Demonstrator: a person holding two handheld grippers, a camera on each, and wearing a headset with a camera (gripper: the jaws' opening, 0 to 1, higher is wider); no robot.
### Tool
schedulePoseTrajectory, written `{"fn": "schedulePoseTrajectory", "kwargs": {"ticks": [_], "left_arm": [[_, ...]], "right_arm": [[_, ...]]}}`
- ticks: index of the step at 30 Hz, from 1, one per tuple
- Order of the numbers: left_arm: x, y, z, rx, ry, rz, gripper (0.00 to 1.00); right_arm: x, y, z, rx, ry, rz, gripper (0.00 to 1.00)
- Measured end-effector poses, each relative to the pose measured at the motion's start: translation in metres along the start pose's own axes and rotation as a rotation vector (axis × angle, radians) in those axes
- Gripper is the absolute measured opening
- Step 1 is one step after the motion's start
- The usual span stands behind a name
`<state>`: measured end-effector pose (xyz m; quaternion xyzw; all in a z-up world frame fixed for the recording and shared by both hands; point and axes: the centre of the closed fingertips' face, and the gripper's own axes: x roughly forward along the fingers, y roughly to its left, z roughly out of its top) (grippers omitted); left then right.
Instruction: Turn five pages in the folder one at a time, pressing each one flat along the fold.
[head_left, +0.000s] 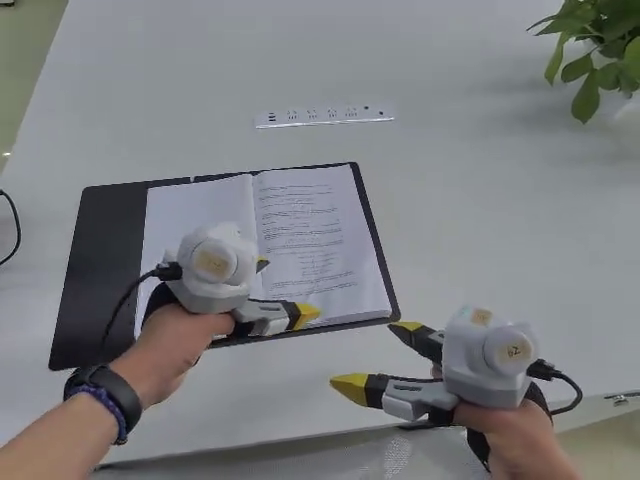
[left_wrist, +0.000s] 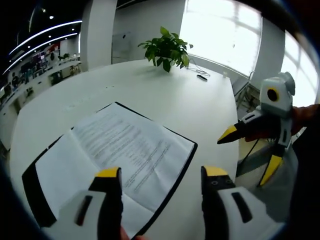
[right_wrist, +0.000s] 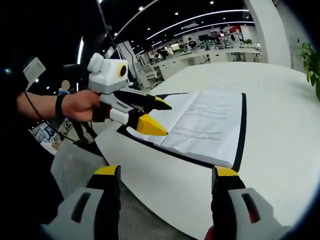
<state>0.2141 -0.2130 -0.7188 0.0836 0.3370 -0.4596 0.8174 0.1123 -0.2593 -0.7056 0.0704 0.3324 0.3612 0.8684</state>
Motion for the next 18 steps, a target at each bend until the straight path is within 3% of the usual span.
{"fn": "schedulePoseTrajectory", "kwargs": {"ticks": [4,11,18], "left_arm": [[0.022,-0.008,0.004,0.034,0.028,-0.002,0.64],[0.057,-0.011,0.007,0.069,0.059,-0.007,0.64],[0.084,-0.006,0.003,0.051,0.090,0.024,0.63]], "right_arm": [[-0.001,-0.002,0.000,0.013,0.001,0.008,0.72],[-0.005,-0.007,-0.004,0.008,0.016,0.014,0.72],[-0.010,-0.011,-0.009,0.024,0.024,0.023,0.71]]}}
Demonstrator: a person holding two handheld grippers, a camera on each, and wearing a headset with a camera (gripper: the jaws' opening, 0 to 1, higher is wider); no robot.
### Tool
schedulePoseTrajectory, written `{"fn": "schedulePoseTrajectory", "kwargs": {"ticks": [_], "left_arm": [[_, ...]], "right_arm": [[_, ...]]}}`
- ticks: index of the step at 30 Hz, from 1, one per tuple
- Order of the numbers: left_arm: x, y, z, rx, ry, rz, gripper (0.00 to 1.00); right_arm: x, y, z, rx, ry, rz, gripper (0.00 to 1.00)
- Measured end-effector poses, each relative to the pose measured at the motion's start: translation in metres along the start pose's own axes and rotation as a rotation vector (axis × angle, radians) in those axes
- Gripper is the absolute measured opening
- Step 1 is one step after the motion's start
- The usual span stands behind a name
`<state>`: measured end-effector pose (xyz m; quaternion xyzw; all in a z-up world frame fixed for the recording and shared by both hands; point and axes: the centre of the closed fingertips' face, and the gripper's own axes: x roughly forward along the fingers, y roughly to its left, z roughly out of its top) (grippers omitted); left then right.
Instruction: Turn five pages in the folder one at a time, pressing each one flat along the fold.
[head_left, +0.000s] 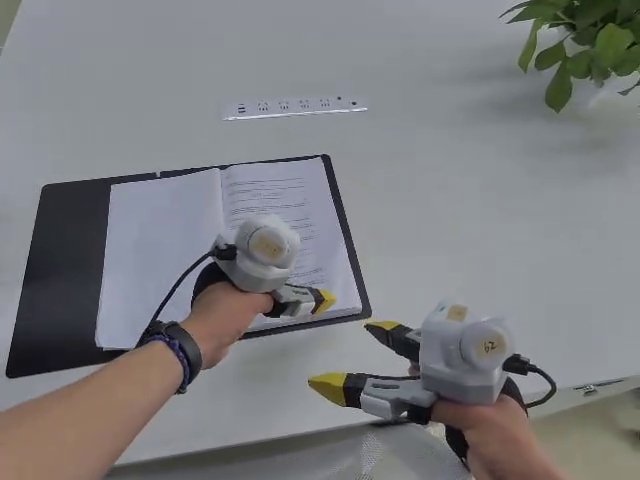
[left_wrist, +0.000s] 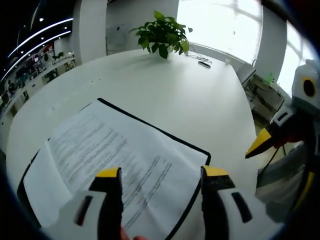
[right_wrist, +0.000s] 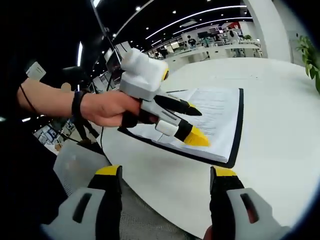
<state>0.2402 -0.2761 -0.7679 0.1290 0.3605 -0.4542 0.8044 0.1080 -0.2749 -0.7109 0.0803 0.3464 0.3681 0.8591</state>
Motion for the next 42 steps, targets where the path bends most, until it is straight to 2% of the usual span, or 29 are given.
{"fn": "schedulePoseTrajectory", "kwargs": {"ticks": [5,7,13,18,21,24,26,32,37,39,42], "left_arm": [[0.006,-0.006,-0.011,0.046,0.038,0.009,0.64],[0.009,-0.004,-0.017,0.062,0.057,0.020,0.62],[0.008,0.001,-0.015,0.052,0.019,0.056,0.56],[0.006,0.010,-0.013,0.026,0.002,0.072,0.48],[0.006,0.011,-0.013,0.001,-0.008,0.072,0.46],[0.006,0.011,-0.013,-0.001,-0.009,0.073,0.45],[0.006,0.010,-0.013,-0.007,-0.010,0.072,0.45],[0.004,0.009,-0.014,-0.008,-0.013,0.062,0.45],[0.003,0.008,-0.015,-0.010,-0.017,0.056,0.45],[0.002,0.008,-0.015,-0.011,-0.017,0.050,0.45],[0.000,0.006,-0.017,-0.013,-0.014,0.038,0.46]], "right_arm": [[-0.002,-0.005,-0.001,0.008,0.007,-0.001,0.70],[-0.003,-0.007,-0.001,0.013,0.008,0.000,0.70],[-0.002,-0.018,-0.001,0.023,0.010,-0.002,0.68],[-0.001,-0.032,0.009,0.030,-0.005,-0.001,0.67],[0.003,-0.053,0.019,0.029,-0.015,-0.022,0.64],[0.008,-0.069,0.036,0.056,-0.062,-0.032,0.60],[0.013,-0.079,0.049,0.085,-0.098,-0.035,0.56],[0.034,-0.099,0.072,0.107,-0.134,-0.035,0.47],[0.061,-0.105,0.075,0.151,-0.120,-0.012,0.44],[0.072,-0.105,0.073,0.197,-0.111,0.014,0.44],[0.081,-0.107,0.072,0.201,-0.096,0.017,0.44]]}}
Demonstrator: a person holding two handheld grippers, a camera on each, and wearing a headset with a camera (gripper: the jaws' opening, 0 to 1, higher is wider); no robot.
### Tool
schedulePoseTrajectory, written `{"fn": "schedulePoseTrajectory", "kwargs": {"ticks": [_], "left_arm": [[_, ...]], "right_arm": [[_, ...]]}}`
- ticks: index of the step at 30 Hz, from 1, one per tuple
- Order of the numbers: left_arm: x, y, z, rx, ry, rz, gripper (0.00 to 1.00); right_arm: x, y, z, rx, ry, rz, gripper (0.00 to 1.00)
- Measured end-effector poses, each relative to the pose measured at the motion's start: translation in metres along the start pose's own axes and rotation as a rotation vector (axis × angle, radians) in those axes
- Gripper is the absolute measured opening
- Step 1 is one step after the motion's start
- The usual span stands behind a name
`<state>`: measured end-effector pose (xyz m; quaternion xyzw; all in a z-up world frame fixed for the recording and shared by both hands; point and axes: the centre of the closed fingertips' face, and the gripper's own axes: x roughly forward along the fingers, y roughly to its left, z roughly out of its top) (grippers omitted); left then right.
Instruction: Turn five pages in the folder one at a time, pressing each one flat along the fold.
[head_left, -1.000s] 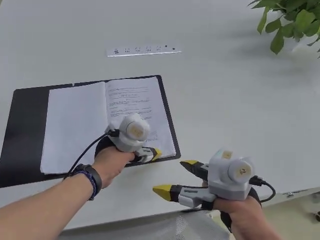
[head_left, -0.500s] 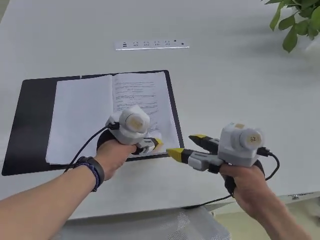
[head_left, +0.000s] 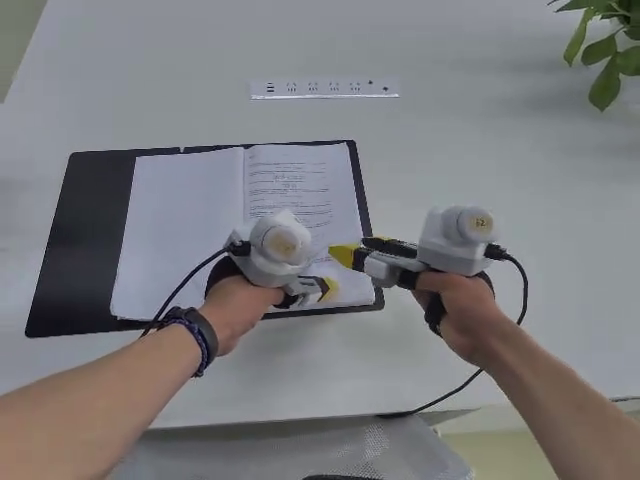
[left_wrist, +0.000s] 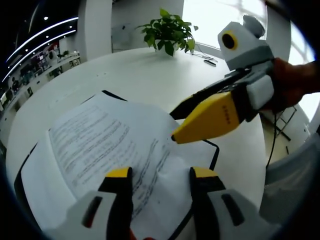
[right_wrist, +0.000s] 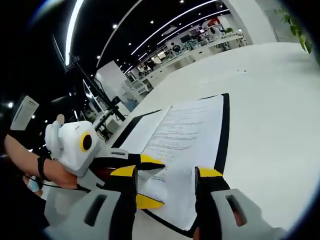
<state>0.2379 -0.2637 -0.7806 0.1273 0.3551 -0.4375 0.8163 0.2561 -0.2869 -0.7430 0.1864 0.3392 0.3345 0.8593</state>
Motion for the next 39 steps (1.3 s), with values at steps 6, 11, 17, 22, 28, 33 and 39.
{"fn": "schedulePoseTrajectory", "kwargs": {"ticks": [6,11,17,22,28,33,39], "left_arm": [[-0.012,-0.005,-0.007,-0.005,0.027,-0.032,0.46],[-0.035,-0.004,-0.006,-0.026,-0.014,-0.013,0.50],[-0.057,0.004,-0.011,-0.070,-0.051,0.022,0.53],[-0.077,0.015,-0.014,-0.100,-0.081,0.053,0.52],[-0.100,0.029,-0.017,-0.121,-0.109,0.094,0.53],[-0.115,0.041,-0.018,-0.142,-0.135,0.122,0.54],[-0.133,0.052,-0.022,-0.156,-0.154,0.145,0.55]], "right_arm": [[-0.001,0.004,0.005,0.071,-0.049,0.021,0.38],[-0.006,0.003,0.001,0.107,-0.074,0.021,0.26],[-0.008,0.008,-0.003,0.099,-0.077,0.003,0.09],[-0.008,0.012,0.005,0.116,-0.120,-0.006,0.01],[-0.007,0.017,0.009,0.164,-0.156,-0.009,0.00],[-0.005,0.024,0.012,0.169,-0.169,-0.011,0.00],[-0.004,0.036,0.022,0.188,-0.211,-0.007,0.00]]}}
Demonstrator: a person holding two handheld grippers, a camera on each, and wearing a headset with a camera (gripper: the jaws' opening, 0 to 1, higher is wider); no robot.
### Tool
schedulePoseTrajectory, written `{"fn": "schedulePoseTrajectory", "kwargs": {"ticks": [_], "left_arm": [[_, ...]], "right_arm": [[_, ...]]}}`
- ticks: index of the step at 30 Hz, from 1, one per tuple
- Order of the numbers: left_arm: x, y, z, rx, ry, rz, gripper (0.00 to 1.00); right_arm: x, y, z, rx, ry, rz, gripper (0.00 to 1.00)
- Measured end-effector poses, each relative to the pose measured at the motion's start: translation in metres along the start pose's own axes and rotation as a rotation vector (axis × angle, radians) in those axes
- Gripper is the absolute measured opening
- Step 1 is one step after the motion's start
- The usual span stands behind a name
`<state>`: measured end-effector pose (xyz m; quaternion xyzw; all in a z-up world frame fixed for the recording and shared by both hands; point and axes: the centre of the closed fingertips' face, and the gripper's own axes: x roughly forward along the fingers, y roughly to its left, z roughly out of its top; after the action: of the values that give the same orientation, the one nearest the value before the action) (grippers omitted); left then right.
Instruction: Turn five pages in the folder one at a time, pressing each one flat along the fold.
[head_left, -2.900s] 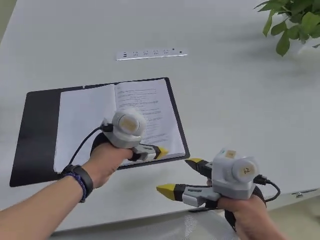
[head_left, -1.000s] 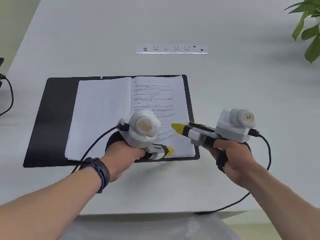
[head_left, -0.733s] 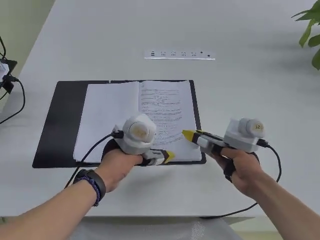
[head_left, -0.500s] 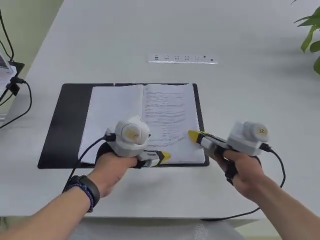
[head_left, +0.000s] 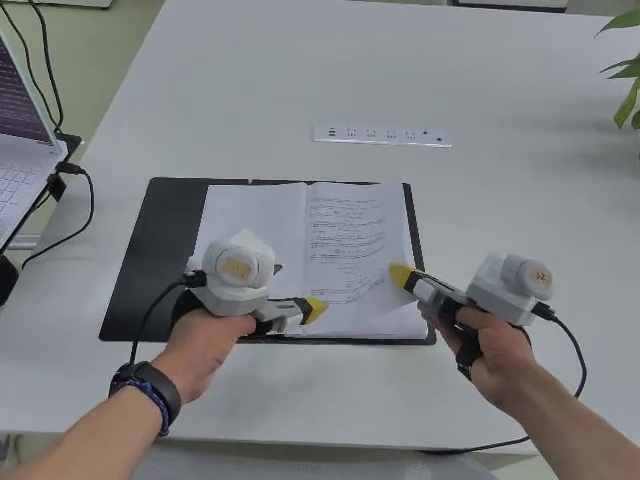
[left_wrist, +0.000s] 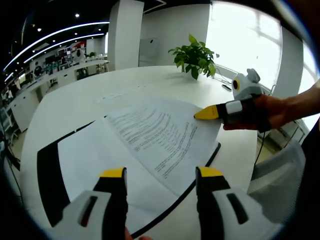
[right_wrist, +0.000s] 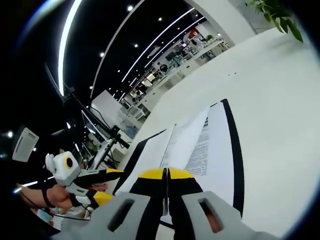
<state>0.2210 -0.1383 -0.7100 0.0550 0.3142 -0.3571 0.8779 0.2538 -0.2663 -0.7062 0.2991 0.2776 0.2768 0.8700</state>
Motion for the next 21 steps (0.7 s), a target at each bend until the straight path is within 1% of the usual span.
{"fn": "schedulePoseTrajectory", "kwargs": {"ticks": [1,3,9,15,18,21], "left_arm": [[-0.004,0.004,-0.001,-0.006,-0.002,0.006,0.55],[-0.010,0.010,-0.002,-0.016,-0.010,0.016,0.55],[-0.031,0.024,-0.009,-0.031,-0.022,0.045,0.55],[-0.050,0.039,-0.015,-0.040,-0.031,0.070,0.56],[-0.061,0.049,-0.019,-0.047,-0.037,0.085,0.57],[-0.070,0.056,-0.022,-0.056,-0.044,0.098,0.57]], "right_arm": [[0.002,0.001,0.001,-0.002,-0.002,0.002,0.00],[0.005,0.009,0.001,-0.015,0.001,0.014,0.00],[0.015,0.029,0.005,-0.035,-0.003,0.040,0.00],[0.028,0.047,0.003,-0.053,0.005,0.062,0.00],[0.034,0.059,0.001,-0.065,0.013,0.077,0.00],[0.040,0.067,-0.003,-0.076,0.022,0.086,0.00]]}}
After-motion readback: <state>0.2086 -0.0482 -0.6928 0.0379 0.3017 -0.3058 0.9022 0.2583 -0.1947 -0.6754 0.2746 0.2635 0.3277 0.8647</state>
